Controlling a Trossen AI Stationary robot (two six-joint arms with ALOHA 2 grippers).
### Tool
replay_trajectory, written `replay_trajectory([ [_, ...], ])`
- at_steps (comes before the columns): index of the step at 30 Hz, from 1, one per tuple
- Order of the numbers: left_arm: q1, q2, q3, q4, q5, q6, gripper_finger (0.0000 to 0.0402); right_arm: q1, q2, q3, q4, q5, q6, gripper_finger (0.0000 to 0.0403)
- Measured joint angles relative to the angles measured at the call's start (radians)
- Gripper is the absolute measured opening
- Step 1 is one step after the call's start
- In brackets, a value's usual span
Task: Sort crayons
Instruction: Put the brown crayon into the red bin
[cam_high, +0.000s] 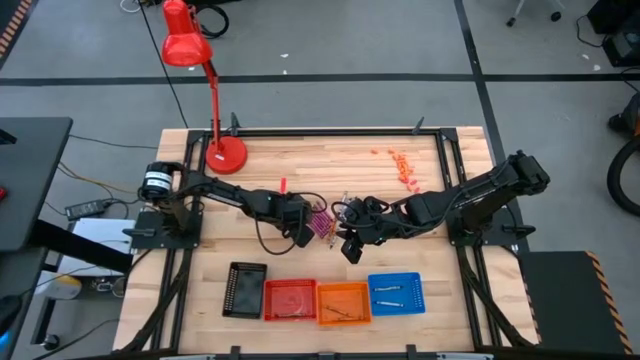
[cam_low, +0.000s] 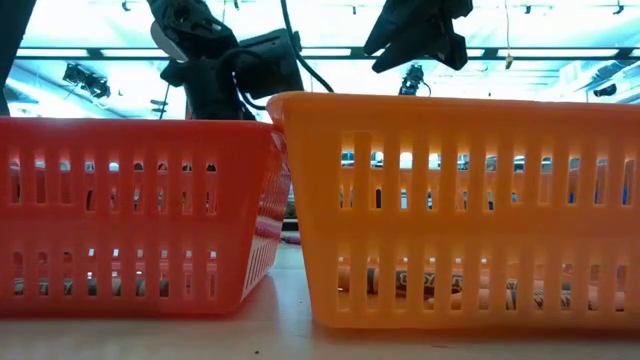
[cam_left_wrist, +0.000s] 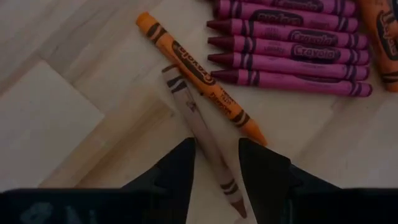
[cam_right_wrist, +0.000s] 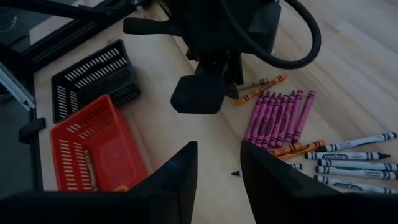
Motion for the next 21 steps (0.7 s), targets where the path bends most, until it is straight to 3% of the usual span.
replay_trajectory([
  [6, -0.002, -0.001, 0.001, -0.056, 0.008, 0.077, 0.0116, 0.003, 0.000, 0.000, 0.000, 0.000, 0.003, 0.0126],
  [13, 0.001, -0.003, 0.000, -0.092, 0.052, 0.112, 0.0021, 0.003, 0.000, 0.000, 0.000, 0.000, -0.006, 0.0126],
  [21, 0.008, -0.042, -0.007, -0.107, 0.121, 0.098, 0.0026, 0.003, 0.000, 0.000, -0.001, 0.000, -0.006, 0.0126],
])
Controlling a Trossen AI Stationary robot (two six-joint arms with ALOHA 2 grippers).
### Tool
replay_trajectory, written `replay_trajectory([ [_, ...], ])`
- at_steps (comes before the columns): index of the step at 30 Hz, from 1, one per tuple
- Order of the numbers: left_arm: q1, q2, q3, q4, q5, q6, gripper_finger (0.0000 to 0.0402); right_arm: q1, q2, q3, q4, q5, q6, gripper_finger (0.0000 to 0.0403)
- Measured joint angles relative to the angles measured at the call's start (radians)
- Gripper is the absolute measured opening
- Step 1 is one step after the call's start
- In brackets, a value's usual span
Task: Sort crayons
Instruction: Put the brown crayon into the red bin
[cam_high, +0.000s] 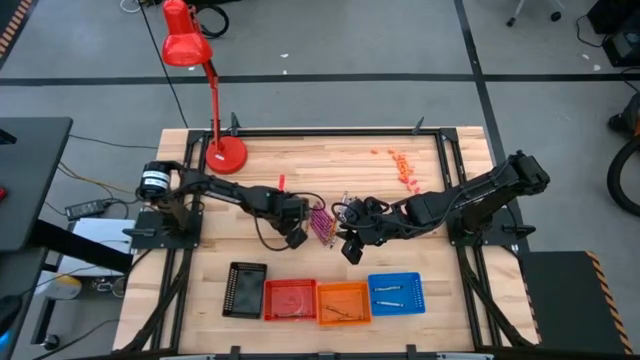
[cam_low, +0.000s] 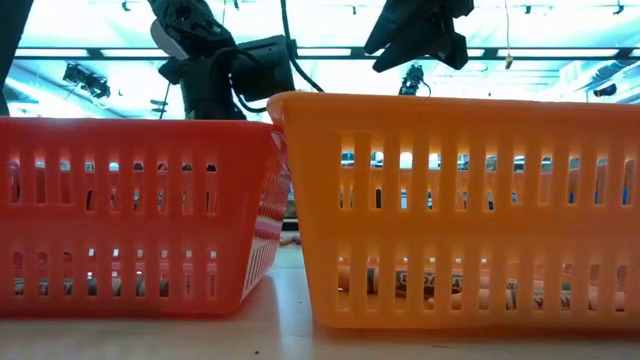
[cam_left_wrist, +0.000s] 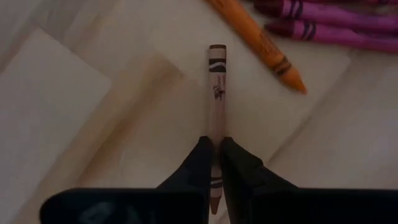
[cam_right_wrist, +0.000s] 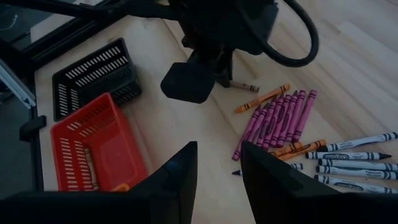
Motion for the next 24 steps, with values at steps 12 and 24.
replay_trajectory([
  [12, -0.101, -0.227, -0.002, 0.038, 0.224, 0.013, 0.0033, 0.000, 0.000, 0.000, -0.031, -0.007, 0.007, 0.0126],
  [24, -0.398, -0.202, 0.000, 0.221, 0.222, 0.007, 0.0036, -0.003, 0.000, 0.000, -0.045, -0.008, -0.038, 0.0126],
])
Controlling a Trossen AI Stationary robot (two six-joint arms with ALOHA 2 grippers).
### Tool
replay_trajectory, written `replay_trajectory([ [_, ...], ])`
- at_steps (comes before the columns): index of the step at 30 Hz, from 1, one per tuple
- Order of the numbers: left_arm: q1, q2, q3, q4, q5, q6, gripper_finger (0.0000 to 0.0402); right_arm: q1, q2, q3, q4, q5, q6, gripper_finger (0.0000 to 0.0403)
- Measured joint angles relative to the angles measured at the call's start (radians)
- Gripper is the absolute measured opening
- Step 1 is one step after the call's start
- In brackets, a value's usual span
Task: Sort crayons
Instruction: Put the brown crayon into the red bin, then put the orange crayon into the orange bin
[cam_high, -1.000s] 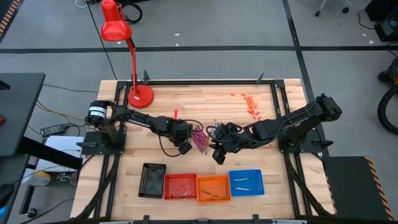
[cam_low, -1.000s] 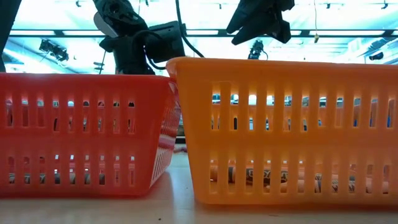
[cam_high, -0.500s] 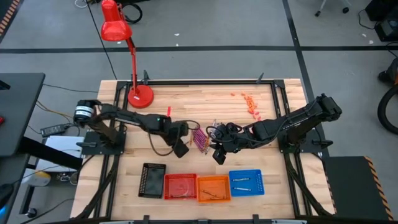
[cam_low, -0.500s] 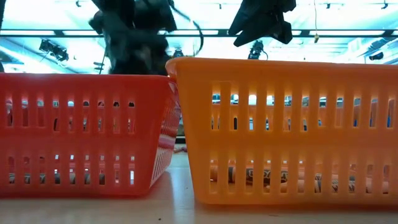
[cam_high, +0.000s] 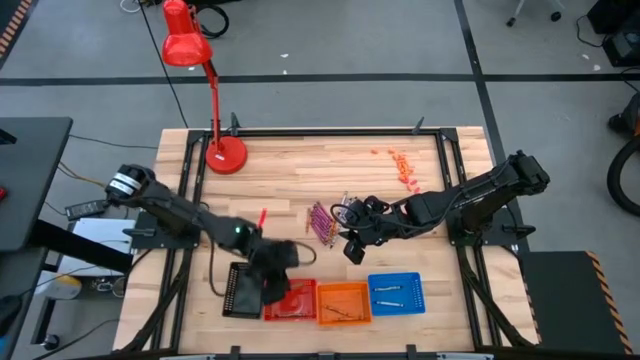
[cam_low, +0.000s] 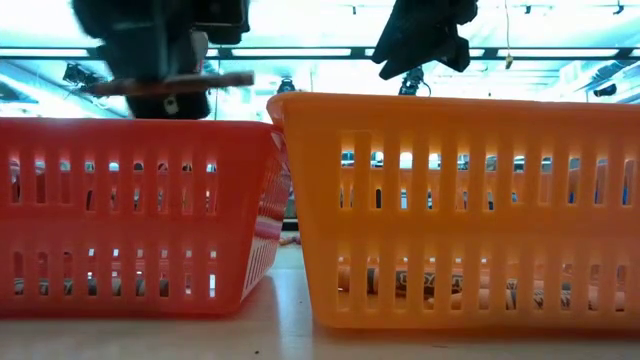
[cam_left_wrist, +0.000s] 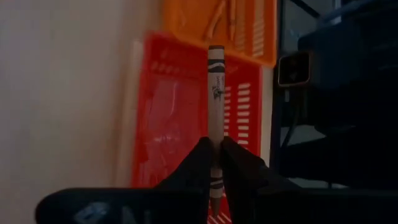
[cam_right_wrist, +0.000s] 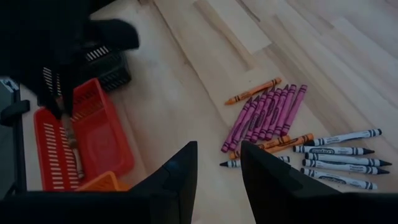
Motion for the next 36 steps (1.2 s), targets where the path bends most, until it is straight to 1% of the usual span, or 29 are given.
replay_trajectory([
  [4, -0.057, 0.070, 0.000, 0.005, -0.040, -0.050, 0.0036, 0.000, 0.000, 0.000, 0.002, -0.005, 0.000, 0.0126],
  [9, -0.088, 0.135, 0.000, 0.030, -0.042, -0.092, 0.0039, 0.006, 0.000, 0.000, 0.008, -0.037, 0.002, 0.0126],
  [13, -0.097, 0.139, 0.001, 0.065, -0.042, -0.107, 0.0067, 0.010, 0.000, 0.000, 0.008, -0.037, 0.000, 0.0126],
  [16, -0.088, 0.135, 0.000, 0.082, -0.032, -0.108, 0.0099, 0.010, 0.000, 0.000, 0.008, -0.041, 0.000, 0.0126],
  [19, -0.059, 0.135, 0.016, 0.108, 0.048, -0.109, 0.0121, 0.010, 0.000, 0.000, 0.008, -0.046, 0.000, 0.0126],
  [22, -0.024, 0.134, 0.056, 0.104, 0.091, -0.103, 0.0127, 0.010, 0.000, 0.000, 0.008, -0.046, 0.000, 0.0126],
  [26, 0.033, 0.126, 0.106, 0.082, 0.088, -0.060, 0.0127, 0.010, 0.000, 0.000, 0.008, -0.046, 0.006, 0.0126],
  [30, 0.095, 0.125, 0.155, 0.002, 0.045, -0.032, 0.0128, 0.010, 0.000, 0.000, 0.008, -0.044, 0.047, 0.0126],
  [36, 0.189, 0.125, 0.171, -0.157, -0.160, -0.003, 0.0128, 0.010, 0.000, 0.000, 0.005, -0.021, 0.089, 0.0126],
])
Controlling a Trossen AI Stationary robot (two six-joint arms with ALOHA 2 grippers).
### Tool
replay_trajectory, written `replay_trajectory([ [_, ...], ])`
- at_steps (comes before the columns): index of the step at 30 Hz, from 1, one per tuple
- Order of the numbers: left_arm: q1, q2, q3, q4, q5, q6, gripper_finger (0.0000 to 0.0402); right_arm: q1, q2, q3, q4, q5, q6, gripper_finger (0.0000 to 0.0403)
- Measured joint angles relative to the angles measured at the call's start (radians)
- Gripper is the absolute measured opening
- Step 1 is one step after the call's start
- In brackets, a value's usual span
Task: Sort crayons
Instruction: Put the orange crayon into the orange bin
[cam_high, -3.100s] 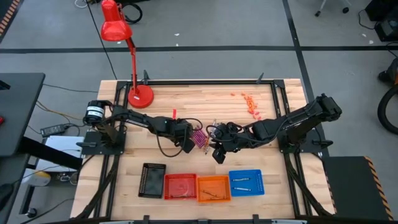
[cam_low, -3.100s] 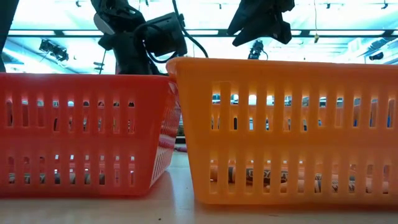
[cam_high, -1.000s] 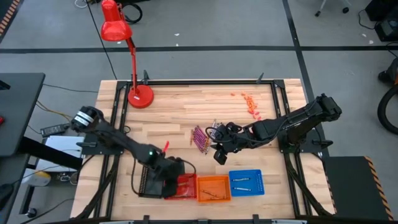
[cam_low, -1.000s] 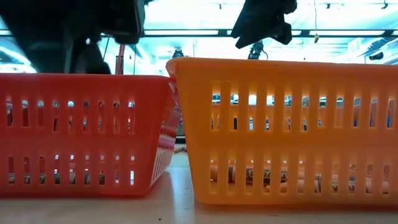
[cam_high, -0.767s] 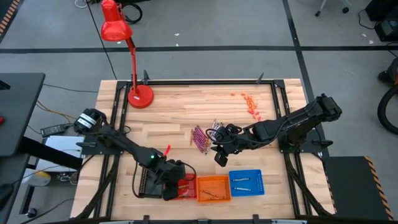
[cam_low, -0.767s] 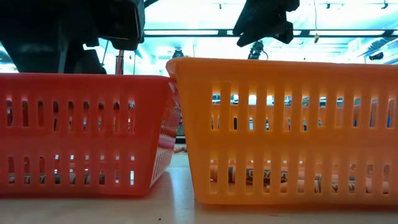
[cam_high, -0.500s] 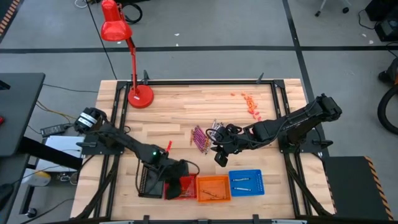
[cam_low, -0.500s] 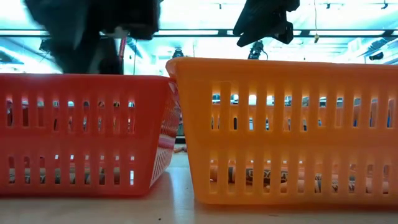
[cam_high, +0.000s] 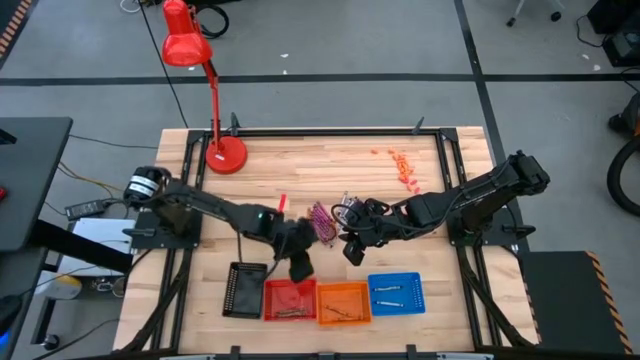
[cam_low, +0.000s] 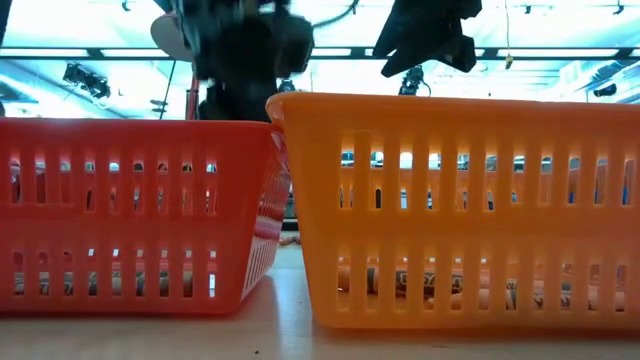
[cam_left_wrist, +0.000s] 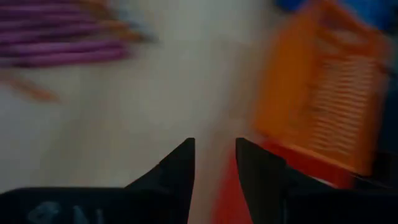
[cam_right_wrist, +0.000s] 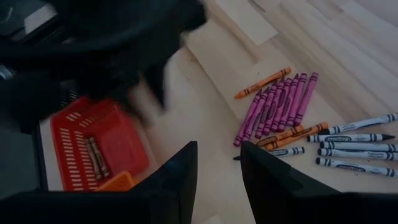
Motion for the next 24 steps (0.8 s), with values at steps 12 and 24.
replay_trajectory([
  [12, 0.203, 0.000, -0.042, -0.074, 0.007, 0.223, 0.0128, -0.004, 0.000, 0.000, -0.183, 0.021, 0.266, 0.0126],
  [24, 0.271, 0.001, -0.185, 0.113, 0.006, 0.036, 0.0128, -0.022, 0.025, 0.000, -0.230, 0.007, 0.316, 0.0126],
])
